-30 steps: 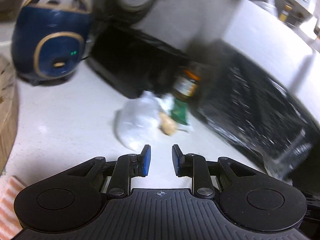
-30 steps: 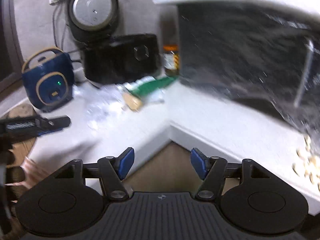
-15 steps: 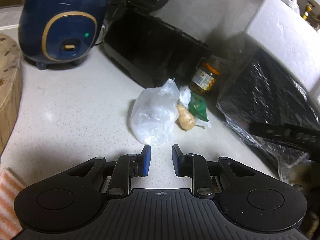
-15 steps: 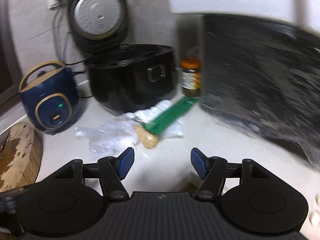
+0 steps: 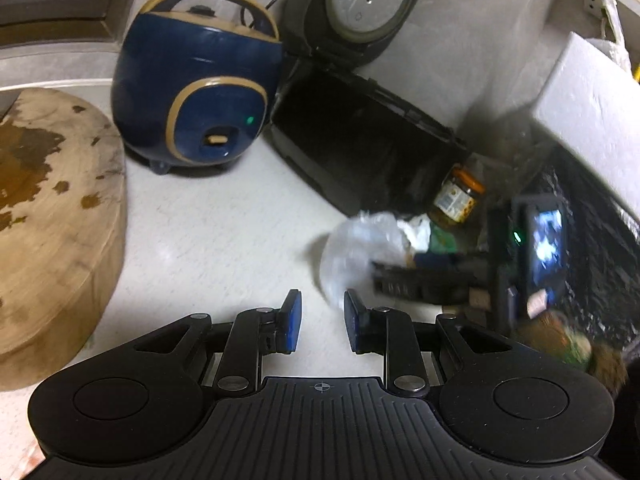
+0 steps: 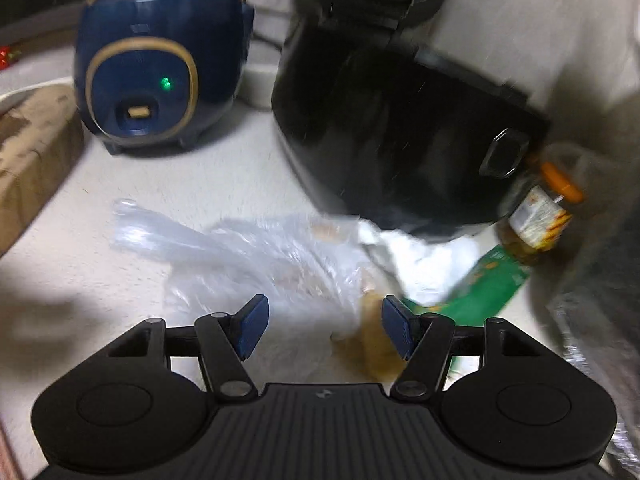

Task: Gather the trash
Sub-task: 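Move both tools back up to the counter toward the plastic bag, then reach the right tool toward the plastic bag and ginger on the counter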

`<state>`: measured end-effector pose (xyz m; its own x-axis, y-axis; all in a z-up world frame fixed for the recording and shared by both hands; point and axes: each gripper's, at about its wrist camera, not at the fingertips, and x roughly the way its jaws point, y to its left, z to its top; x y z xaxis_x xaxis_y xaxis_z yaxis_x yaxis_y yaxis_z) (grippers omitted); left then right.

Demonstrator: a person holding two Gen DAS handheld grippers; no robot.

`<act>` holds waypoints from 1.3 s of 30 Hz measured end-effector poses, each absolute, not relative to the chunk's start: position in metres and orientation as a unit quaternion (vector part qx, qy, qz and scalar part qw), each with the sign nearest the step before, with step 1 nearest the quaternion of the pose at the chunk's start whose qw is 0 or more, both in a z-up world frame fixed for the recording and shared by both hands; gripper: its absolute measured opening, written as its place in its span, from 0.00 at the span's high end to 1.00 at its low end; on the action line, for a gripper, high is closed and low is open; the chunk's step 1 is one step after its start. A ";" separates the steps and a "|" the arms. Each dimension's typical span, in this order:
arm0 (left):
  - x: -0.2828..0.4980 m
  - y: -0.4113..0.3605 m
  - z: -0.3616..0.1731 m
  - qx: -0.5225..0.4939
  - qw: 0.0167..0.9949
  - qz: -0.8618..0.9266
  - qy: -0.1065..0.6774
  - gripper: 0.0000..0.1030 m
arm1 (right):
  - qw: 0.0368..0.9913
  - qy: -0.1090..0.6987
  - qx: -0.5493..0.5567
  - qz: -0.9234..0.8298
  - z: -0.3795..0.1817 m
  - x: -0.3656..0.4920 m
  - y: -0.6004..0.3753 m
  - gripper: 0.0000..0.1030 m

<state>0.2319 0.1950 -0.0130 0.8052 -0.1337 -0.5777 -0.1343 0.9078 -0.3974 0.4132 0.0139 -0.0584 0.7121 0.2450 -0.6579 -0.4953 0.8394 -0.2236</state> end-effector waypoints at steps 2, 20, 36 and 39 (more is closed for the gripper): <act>0.228 0.198 -0.016 -0.212 0.924 0.002 0.318 0.74 | 0.907 0.314 -0.193 0.203 -0.063 0.417 0.019 0.47; 0.253 0.183 -0.028 -0.213 0.920 -0.066 0.323 0.74 | 0.856 0.417 0.057 0.300 -0.055 0.330 -0.045 0.99; 0.298 0.152 -0.005 -0.124 0.955 -0.027 0.269 0.74 | 0.933 0.320 0.000 0.166 -0.039 0.281 -0.112 0.41; 0.299 0.165 0.000 -0.134 0.957 -0.021 0.258 0.74 | 0.935 0.313 -0.029 0.165 -0.042 0.285 -0.106 0.41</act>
